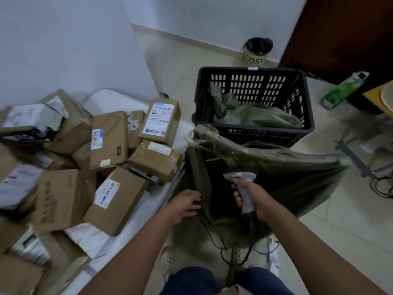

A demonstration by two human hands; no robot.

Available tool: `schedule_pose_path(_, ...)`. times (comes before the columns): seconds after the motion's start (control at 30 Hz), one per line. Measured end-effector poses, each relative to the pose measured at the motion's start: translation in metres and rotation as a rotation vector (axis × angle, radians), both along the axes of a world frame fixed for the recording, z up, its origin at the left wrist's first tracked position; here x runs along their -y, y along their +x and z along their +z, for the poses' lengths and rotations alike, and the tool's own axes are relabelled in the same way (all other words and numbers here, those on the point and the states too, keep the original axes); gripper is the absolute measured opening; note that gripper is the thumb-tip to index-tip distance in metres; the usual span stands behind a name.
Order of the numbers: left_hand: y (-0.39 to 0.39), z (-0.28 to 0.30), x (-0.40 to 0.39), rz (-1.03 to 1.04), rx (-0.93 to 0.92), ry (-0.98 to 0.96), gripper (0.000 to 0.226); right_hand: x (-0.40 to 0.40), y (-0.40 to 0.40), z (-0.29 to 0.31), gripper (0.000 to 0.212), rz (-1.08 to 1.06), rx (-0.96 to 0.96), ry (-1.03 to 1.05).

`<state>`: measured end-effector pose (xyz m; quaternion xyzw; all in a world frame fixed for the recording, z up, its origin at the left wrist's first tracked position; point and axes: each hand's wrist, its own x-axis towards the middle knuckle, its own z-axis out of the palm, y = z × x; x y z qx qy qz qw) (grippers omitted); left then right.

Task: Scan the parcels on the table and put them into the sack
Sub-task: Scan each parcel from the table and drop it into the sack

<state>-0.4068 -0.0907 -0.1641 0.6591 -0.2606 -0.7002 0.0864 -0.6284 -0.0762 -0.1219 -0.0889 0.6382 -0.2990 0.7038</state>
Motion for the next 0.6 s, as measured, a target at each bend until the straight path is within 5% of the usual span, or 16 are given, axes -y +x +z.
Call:
schedule_pose_path(0.23,0.085,0.050,-0.004,0.243,-0.067,-0.096,0.031,0.031,0.086,0.045,0.024,0.226,0.018,-0.243)
schedule_pose_path(0.43,0.085,0.063,0.006,0.484,-0.244,-0.012,0.071,0.047,0.125,0.064,0.023,0.176,-0.093,-0.345)
schedule_pose_path(0.6,0.063,0.060,0.025,0.585,-0.215,0.013,0.075,0.050,0.128,0.065,0.021,0.121,-0.136,-0.343)
